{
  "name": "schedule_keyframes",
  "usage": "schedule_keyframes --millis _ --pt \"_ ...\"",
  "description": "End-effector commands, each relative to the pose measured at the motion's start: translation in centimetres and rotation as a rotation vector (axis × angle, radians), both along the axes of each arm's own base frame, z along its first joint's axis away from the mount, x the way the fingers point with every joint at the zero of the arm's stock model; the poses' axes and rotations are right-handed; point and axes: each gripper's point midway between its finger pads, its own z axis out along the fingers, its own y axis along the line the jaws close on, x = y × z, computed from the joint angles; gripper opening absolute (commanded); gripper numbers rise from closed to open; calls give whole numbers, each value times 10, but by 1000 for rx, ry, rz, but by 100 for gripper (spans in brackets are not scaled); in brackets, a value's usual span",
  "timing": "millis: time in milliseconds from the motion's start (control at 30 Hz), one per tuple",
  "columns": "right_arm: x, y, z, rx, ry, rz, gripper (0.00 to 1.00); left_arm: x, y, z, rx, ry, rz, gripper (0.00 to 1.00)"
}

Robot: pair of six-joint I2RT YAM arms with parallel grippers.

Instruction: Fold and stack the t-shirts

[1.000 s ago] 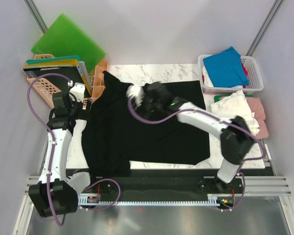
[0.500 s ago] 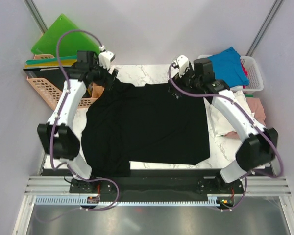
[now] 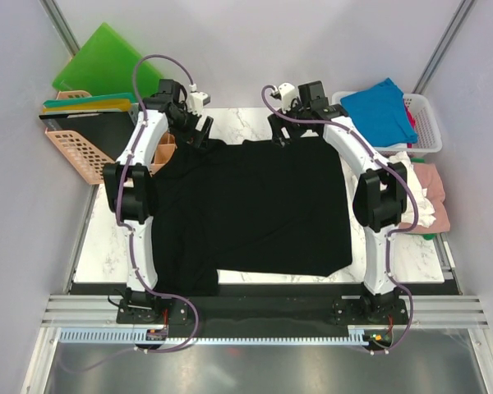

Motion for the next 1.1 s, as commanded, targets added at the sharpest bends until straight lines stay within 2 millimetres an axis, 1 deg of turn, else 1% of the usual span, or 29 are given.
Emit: schedule_keyframes --millis 0,33,100,167,233,267,300,333,367,400,433,467,500,533,567,600,633,667,700,733,767,800,867,900,967,1000,1033,1067 --pt "16 -16 -13 -24 24 -68 84 -10 -17 22 -81 -16 -16 100" --pt "20 -20 -23 -36 33 -82 85 -9 -19 22 -75 -28 -22 100" --pt "25 -30 -36 -64 41 -123 85 -8 -20 20 -61 -31 -27 100" --pt "33 -43 -41 -79 31 -179 85 -5 -21 19 -49 -39 -34 100" --pt "35 -56 -40 -76 29 -215 85 -5 -21 19 -48 -43 -32 100" --pt "29 -59 -45 -72 47 -211 84 -7 -21 26 -50 -57 -33 100" --pt "25 -61 -30 -58 24 -202 83 -8 -20 32 -49 -72 -29 100" --pt "20 -69 -24 -54 26 -200 83 -13 -19 30 -45 -70 -32 100" --pt "5 -72 -28 -59 60 -182 83 -19 -17 59 -48 -140 -34 100" --pt "-11 -75 -1 -43 40 -156 83 -26 -16 72 -49 -171 -39 100" --pt "-39 -87 -4 -86 110 -123 83 -47 -13 58 -43 -132 -45 100" --pt "-69 -94 -14 -121 181 -100 83 -55 -12 77 -48 -209 -54 100" --pt "-95 -105 8 -153 161 -92 83 -79 -6 119 -47 -325 -52 100" --pt "-127 -119 3 -217 223 -61 84 -105 -2 99 -36 -294 -56 100" --pt "-158 -132 -17 -257 290 -63 85 -121 1 101 -28 -298 -61 100" --pt "-175 -143 7 -259 222 -89 85 -143 6 111 -25 -312 -68 100" --pt "-192 -156 7 -269 240 -105 85 -157 8 110 -25 -276 -83 100" --pt "-209 -162 3 -279 254 -85 86 -169 8 109 -33 -235 -106 100" --pt "-221 -166 16 -271 219 -89 86 -194 5 99 -68 -126 -145 100" --pt "-236 -169 17 -274 252 -82 86 -201 9 100 -88 -93 -151 100" --pt "-244 -171 18 -287 255 -59 86 -211 8 98 -104 -55 -181 100" --pt "-252 -173 23 -293 246 -59 86 -227 8 93 -117 5 -214 100" --pt "-267 -183 22 -335 276 -65 87 -243 16 85 -106 64 -226 100" --pt "-274 -188 24 -365 269 -42 87 -257 25 77 -77 122 -243 100" --pt "-287 -199 24 -421 282 -37 86 -274 33 71 -53 170 -279 100" --pt "-292 -201 26 -429 287 -27 85 -280 43 68 -48 188 -253 100" --pt "-299 -202 28 -430 289 -16 85 -286 46 68 -50 191 -251 100" --pt "-303 -200 31 -423 274 4 83 -293 49 76 -42 138 -254 100"
